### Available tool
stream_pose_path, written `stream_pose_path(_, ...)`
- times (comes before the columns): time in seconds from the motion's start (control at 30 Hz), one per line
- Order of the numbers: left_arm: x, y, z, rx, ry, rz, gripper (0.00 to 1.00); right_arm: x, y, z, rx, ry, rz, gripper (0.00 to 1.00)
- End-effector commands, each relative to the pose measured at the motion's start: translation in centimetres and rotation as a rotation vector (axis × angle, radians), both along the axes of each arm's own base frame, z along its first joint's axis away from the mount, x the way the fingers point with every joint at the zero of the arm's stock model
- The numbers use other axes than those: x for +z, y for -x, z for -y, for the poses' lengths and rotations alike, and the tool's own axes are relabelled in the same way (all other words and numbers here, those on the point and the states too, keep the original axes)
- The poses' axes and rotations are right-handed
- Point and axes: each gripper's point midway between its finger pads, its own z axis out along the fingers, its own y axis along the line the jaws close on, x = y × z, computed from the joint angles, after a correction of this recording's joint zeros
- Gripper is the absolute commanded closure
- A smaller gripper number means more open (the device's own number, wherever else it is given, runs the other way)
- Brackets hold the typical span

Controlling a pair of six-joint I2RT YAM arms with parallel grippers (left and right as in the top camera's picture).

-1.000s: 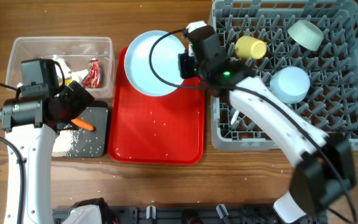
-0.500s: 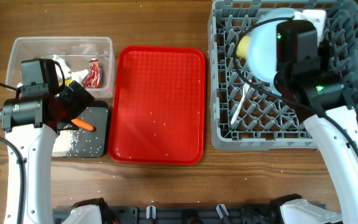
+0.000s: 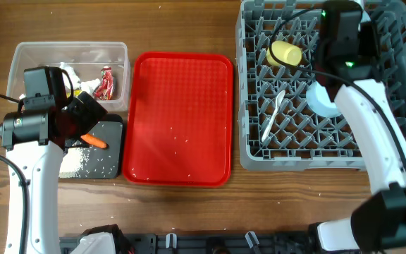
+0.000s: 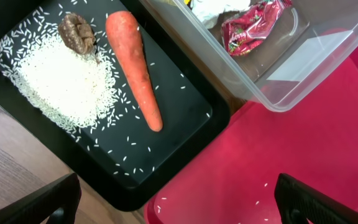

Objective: Sort waste into correct bins and load items into the dishwasher rack
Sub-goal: 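Lift the plate right and stand it upright in the rack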

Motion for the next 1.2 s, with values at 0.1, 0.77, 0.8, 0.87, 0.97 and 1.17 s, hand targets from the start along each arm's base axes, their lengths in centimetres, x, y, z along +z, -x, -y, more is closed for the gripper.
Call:
stream_pose_path(0.1,0.6,0.0,-0.4,0.018,-0.014,0.019,0.0,-5.1,-2.9,-1.1,0.091,0.077,-0.171,0.96)
stream_pose_path(0.77,0.6,0.0,-0.4,0.018,-0.014,0.019,0.0,2.9,-1.0,-1.7,0.05,-0.049,0.148,0.15)
stream_pose_path(0.8,0.6,0.0,-0.4,0.018,-0.014,0.019,0.0,3.5,-0.7,-2.1,0.073,-0.088,0.172,0.14)
stream_pose_path(0.87,0.6,0.0,-0.4,0.018,-0.014,0.019,0.0,4.8,0.3,-3.4,0.132,-0.214,0.233,0.03)
stream_pose_path(0.97,0.6,0.0,-0.4,0.018,-0.014,0.019,0.0,5.1,1.8,-7.0,0.266,-0.506,0.27,0.0)
stream_pose_path(1.17,0.6,0.0,-0.4,0.018,-0.014,0.019,0.0,5.0,2.9,-14.1,0.521,-0.89,0.218,0.0)
